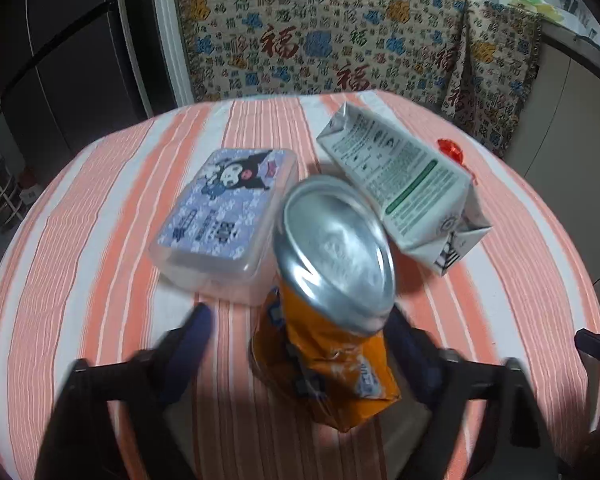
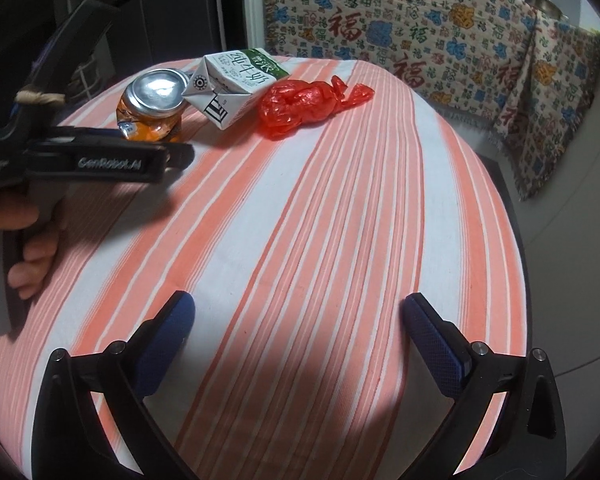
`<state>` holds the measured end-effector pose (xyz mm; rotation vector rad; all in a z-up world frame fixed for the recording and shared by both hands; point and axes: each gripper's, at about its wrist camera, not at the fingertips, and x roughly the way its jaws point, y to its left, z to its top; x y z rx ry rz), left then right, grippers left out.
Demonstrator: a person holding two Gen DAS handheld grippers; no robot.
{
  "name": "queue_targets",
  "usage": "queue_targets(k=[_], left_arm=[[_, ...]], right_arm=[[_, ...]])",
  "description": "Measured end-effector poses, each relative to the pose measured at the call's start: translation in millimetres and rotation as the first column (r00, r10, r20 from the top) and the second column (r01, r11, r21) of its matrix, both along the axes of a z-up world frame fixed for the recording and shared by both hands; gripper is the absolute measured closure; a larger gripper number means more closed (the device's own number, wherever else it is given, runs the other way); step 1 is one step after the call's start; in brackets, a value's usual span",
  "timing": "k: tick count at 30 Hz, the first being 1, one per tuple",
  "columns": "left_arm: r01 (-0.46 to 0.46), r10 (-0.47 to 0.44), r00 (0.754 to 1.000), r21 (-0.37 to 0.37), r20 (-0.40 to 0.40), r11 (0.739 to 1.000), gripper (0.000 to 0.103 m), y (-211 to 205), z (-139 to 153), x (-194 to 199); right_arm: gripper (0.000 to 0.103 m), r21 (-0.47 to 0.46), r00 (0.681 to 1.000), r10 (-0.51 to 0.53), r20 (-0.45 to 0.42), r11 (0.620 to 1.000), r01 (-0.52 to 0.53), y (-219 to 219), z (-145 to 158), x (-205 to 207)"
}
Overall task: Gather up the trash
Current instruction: 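Move both tools back over the table toward the crushed orange can, then grasp the crushed orange can with the left tool while the right tool grasps the milk carton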
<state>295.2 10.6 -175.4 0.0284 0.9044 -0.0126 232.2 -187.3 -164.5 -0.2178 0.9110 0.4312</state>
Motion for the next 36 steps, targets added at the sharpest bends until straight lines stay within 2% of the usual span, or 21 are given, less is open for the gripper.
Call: queue_targets(k=[1, 3, 7, 11, 14, 16, 18, 19, 22, 23, 31, 34, 36], left_arm=[[0.009, -0.009, 1.000, 0.010, 0.015, 1.000, 0.048, -1, 2, -4], [0.029, -0.030, 0.999, 0.041, 0.020, 0.999, 0.048, -3, 3, -14], [0.050, -0.051, 0.999, 0.050, 0.017, 0.997, 0.048, 10, 6, -58], [0.033, -0.033, 0.999, 0.036, 0.003, 0.999, 0.048, 33, 9, -107], [-0.001, 0.000, 1.000, 0.038, 0.012, 0.999, 0.047, 50, 12, -129], [-0.032, 0.031, 0.999, 0.042, 0.022, 0.999, 0.047, 59, 12, -133], [-0.054, 0.054, 0.999, 0.028, 0.011, 0.998, 0.039, 66, 8, -130], [-0.067, 0.067, 0.998, 0.018, 0.004, 0.998, 0.031, 70, 6, -126], [-0.096, 0.097, 0.995, 0.005, -0.011, 0.995, 0.016, 78, 2, -121], [-0.099, 0.099, 0.995, -0.009, -0.017, 0.995, 0.014, 82, 2, -120], [-0.087, 0.087, 0.996, -0.010, -0.016, 0.996, 0.013, 82, 1, -120], [-0.088, 0.088, 0.996, -0.010, -0.015, 0.996, 0.013, 82, 1, -121], [-0.087, 0.087, 0.996, -0.011, -0.016, 0.996, 0.013, 82, 1, -120]], right_arm=[[0.000, 0.000, 1.000, 0.000, 0.000, 1.000, 0.000, 0, 0, 0], [0.000, 0.000, 1.000, 0.000, 0.000, 1.000, 0.000, 0, 0, 0], [0.000, -0.001, 1.000, -0.001, 0.001, 1.000, 0.001, 1, 0, 0], [0.000, 0.000, 1.000, -0.001, 0.001, 1.000, 0.001, 1, -1, 0], [0.000, 0.000, 1.000, -0.001, 0.000, 1.000, 0.001, 1, -2, 1], [0.000, 0.000, 1.000, 0.000, 0.001, 1.000, 0.000, 0, -2, 1], [0.000, 0.000, 1.000, 0.000, 0.002, 1.000, 0.000, 1, -2, 1], [0.000, -0.001, 1.000, 0.000, 0.003, 1.000, 0.000, 1, -2, 1], [0.000, 0.001, 1.000, -0.001, 0.003, 1.000, 0.001, -1, -2, 0], [0.000, 0.001, 1.000, -0.003, 0.004, 1.000, 0.003, -1, -2, 0], [0.000, -0.001, 1.000, -0.012, -0.002, 1.000, 0.012, 1, -2, 2], [0.000, -0.034, 0.999, -0.033, -0.042, 0.999, 0.032, 13, 1, 16], [0.000, 0.008, 0.996, 0.015, -0.084, 1.000, -0.015, 30, 7, 31]])
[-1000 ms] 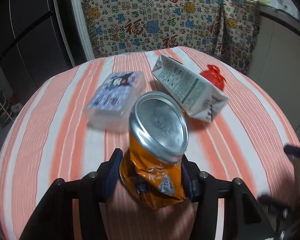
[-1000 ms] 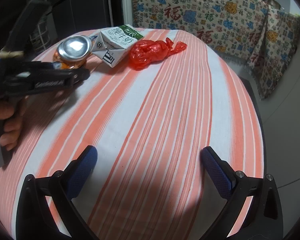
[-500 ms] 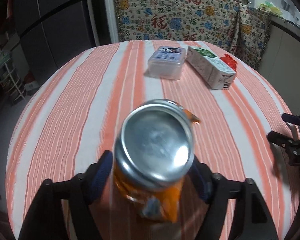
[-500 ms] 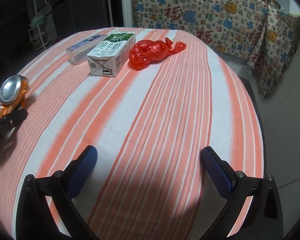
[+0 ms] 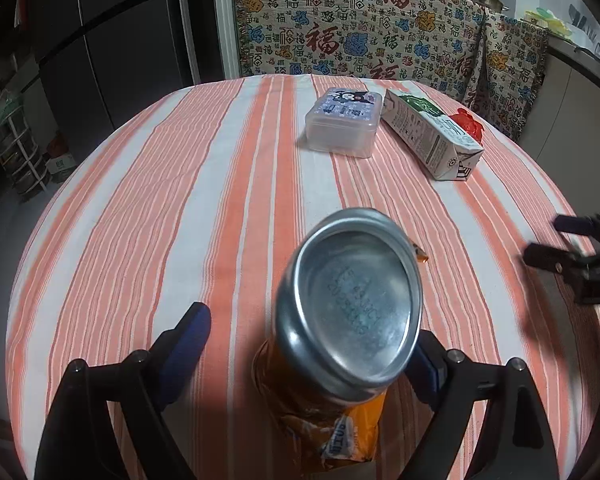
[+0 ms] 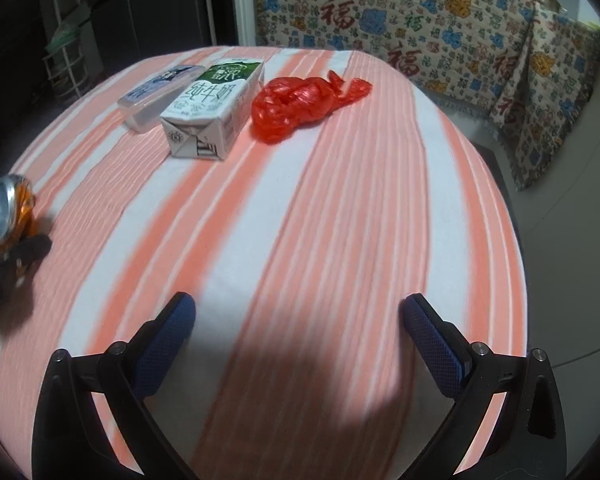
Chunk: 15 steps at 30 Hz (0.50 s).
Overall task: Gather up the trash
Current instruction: 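Grasp the crushed orange can with the left tool while the right tool grasps the milk carton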
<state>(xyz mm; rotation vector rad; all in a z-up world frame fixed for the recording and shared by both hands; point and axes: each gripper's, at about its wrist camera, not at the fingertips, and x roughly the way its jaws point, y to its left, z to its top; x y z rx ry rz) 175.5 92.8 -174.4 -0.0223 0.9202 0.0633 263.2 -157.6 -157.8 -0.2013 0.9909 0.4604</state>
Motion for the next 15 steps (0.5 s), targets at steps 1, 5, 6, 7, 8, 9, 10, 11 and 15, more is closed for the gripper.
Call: queue_targets(k=[1, 5, 6, 7, 8, 9, 10, 11, 15], left_arm=[[0.000, 0.000, 1.000, 0.000, 0.000, 1.000, 0.013, 0, 0, 0], [-0.001, 0.001, 1.000, 0.001, 0.000, 1.000, 0.012, 0, -1, 1], [-0.001, 0.001, 1.000, 0.000, 0.000, 1.000, 0.012, 0, -1, 1], [-0.002, 0.002, 1.000, 0.000, -0.001, 1.000, 0.012, 0, -1, 2], [-0.003, 0.003, 1.000, -0.001, -0.001, 1.000, 0.012, 1, -1, 1], [-0.004, 0.004, 1.000, -0.001, -0.001, 1.000, 0.012, 0, -1, 1], [-0.004, 0.004, 1.000, -0.001, -0.001, 1.000, 0.012, 0, -1, 2], [-0.004, 0.004, 1.000, -0.001, -0.001, 1.000, 0.012, 0, -1, 2], [-0.005, 0.005, 1.000, -0.001, -0.001, 1.000, 0.012, 0, -1, 2]], right_arm=[[0.001, 0.034, 0.999, 0.026, -0.031, 0.999, -0.025, 8, 0, 7], [0.007, 0.004, 1.000, 0.011, -0.018, 1.000, -0.011, 51, -2, 42], [0.010, 0.021, 1.000, 0.000, -0.010, 1.000, 0.000, 61, -2, 51], [0.012, 0.037, 1.000, -0.010, -0.005, 0.999, 0.010, 66, -4, 57], [0.016, 0.029, 0.999, -0.025, 0.025, 0.999, 0.025, 70, -4, 60], [0.030, 0.007, 0.998, -0.034, 0.058, 0.999, 0.034, 74, -6, 62], [0.034, 0.011, 0.995, -0.035, 0.088, 0.999, 0.034, 74, -5, 60], [0.053, 0.026, 0.995, -0.038, 0.097, 0.999, 0.035, 71, -5, 56], [0.053, 0.032, 0.995, 0.011, 0.101, 0.999, -0.014, 55, -5, 3]])
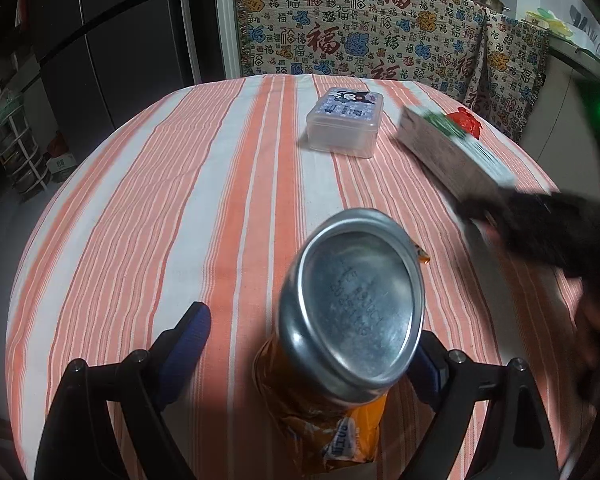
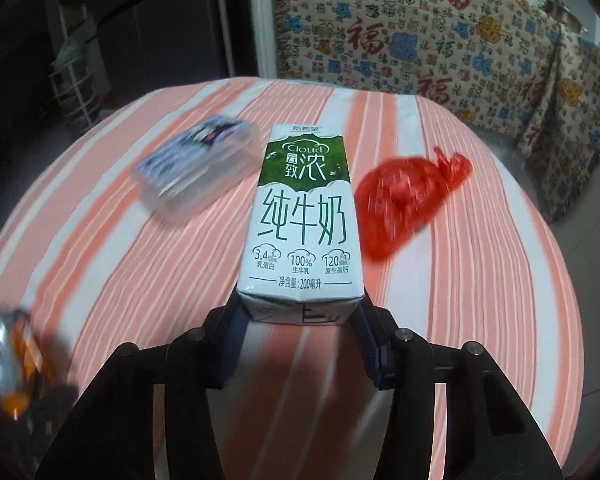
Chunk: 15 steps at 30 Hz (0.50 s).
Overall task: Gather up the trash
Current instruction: 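Grasp the crushed orange can with the left tool while the right tool grasps the milk carton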
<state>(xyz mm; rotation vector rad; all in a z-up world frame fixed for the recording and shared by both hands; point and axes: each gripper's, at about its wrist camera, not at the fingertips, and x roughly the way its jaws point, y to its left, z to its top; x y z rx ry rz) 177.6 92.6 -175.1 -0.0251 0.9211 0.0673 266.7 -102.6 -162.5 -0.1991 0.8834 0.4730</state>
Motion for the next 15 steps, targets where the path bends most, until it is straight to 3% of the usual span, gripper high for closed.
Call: queue_targets(k=[3, 4, 5, 6, 9, 15], left_arm=[[-0.001, 0.001, 1.000, 0.002, 0.000, 1.000, 0.012, 0, 0, 1], [-0.001, 0.001, 1.000, 0.002, 0.000, 1.000, 0.012, 0, 0, 0], [-0.002, 0.002, 1.000, 0.001, 0.000, 1.000, 0.012, 0, 0, 0], [-0.002, 0.002, 1.000, 0.001, 0.000, 1.000, 0.012, 0, 0, 0], [-0.003, 0.003, 1.000, -0.001, 0.001, 1.000, 0.012, 0, 0, 1], [-0.004, 0.004, 1.000, -0.003, 0.001, 1.000, 0.012, 0, 0, 1]], right_arm=[[0.049, 0.020, 0.999, 0.042, -0.004, 0.999, -0.042, -13, 0, -54], [0.042, 0.027, 0.998, 0.059, 0.000, 0.998, -0.059, -14, -1, -67], [0.024, 0.023, 0.998, 0.070, -0.002, 0.997, -0.070, -14, -3, -74], [0.012, 0.016, 0.997, 0.072, -0.003, 0.997, -0.072, -14, -3, -77], [0.005, 0.008, 0.998, 0.050, -0.029, 0.999, -0.050, -14, -8, -71], [0.001, -0.006, 0.998, 0.048, -0.031, 0.999, -0.048, -15, -9, -70]])
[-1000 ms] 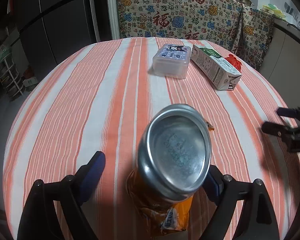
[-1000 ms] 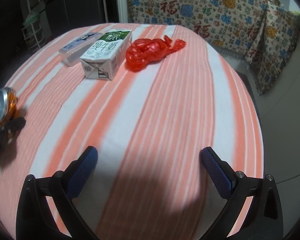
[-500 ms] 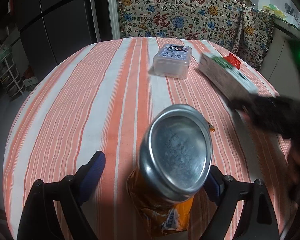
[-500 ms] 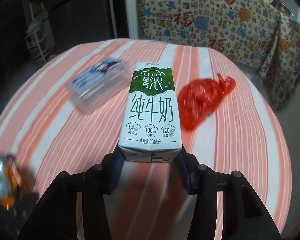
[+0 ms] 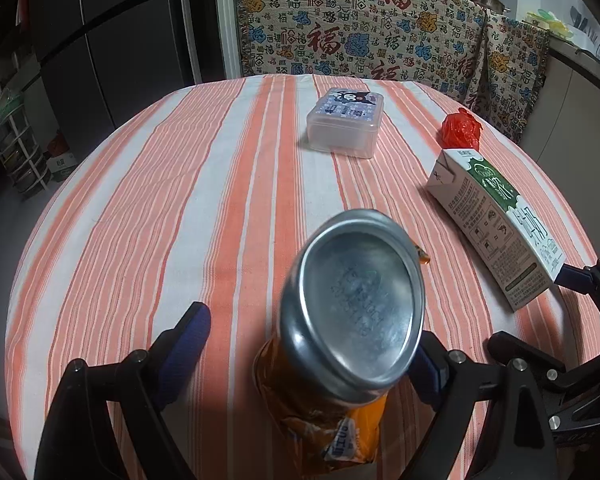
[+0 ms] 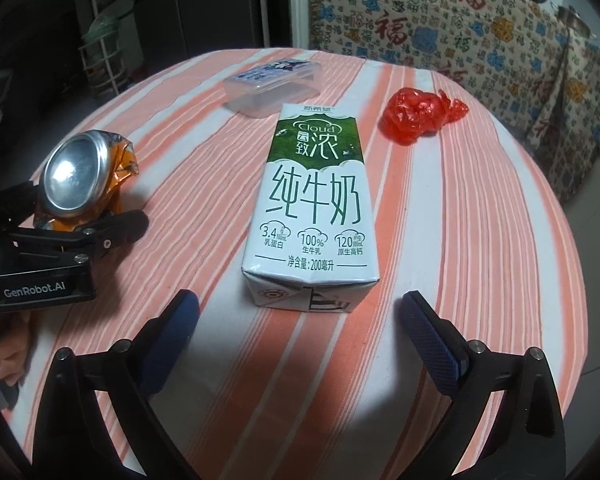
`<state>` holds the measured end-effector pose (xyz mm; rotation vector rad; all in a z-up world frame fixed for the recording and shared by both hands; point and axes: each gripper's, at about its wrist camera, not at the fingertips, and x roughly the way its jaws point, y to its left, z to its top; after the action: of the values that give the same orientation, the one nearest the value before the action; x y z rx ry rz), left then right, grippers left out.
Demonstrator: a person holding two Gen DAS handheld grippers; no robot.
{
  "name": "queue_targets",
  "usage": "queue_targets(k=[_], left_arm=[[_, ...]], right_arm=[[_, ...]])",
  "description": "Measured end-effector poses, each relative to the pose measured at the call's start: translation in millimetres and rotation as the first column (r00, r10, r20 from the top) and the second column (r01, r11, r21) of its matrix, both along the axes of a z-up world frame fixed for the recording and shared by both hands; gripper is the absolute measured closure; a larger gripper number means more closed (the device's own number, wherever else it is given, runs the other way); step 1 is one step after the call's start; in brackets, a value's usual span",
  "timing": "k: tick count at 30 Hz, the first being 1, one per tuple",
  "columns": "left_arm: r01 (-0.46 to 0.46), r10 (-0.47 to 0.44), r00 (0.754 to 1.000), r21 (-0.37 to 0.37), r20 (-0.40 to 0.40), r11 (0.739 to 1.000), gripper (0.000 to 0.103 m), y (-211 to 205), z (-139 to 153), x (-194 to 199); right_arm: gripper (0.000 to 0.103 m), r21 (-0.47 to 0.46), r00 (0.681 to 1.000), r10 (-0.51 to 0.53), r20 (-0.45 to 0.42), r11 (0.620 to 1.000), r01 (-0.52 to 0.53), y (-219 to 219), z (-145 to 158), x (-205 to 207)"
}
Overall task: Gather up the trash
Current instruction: 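Grasp the crushed orange can with the left tool while the right tool grasps the milk carton, then carry the can and milk carton over the blue wastebasket and release both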
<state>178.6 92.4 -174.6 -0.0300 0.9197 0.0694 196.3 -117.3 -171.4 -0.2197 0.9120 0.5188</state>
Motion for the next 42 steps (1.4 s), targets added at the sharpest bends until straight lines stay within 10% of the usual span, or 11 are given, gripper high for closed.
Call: queue_targets(k=[17, 24, 30, 34, 35, 42], left_arm=[[0.053, -0.053, 0.998, 0.000, -0.027, 0.999, 0.012, -2, 3, -3], [0.144, -0.145, 0.989, -0.115, -0.001, 0.983, 0.012, 12, 27, -19], [0.222, -0.222, 0.975, -0.002, -0.017, 0.975, 0.014, -12, 38, -7], [0.243, -0.240, 0.970, 0.083, -0.052, 0.966, 0.056, -23, 34, -7], [0.242, -0.238, 0.969, 0.082, -0.059, 0.967, 0.060, -23, 33, -7], [0.245, -0.245, 0.969, -0.046, 0.009, 0.968, 0.064, -17, 51, -16]], right_arm=[[0.001, 0.016, 1.000, 0.006, -0.010, 1.000, -0.006, -3, 1, 0], [0.001, -0.061, 0.993, 0.041, -0.111, 0.997, -0.048, 3, 45, 28], [0.006, -0.158, 0.979, 0.025, -0.202, 0.986, -0.058, 37, 55, 71], [0.029, -0.195, 0.952, 0.010, -0.305, 0.978, -0.073, 45, 38, 83], [0.054, -0.206, 0.954, 0.001, -0.300, 0.976, -0.066, 45, 38, 83], [0.054, -0.136, 0.975, 0.031, -0.219, 0.989, -0.062, 18, 61, 54]])
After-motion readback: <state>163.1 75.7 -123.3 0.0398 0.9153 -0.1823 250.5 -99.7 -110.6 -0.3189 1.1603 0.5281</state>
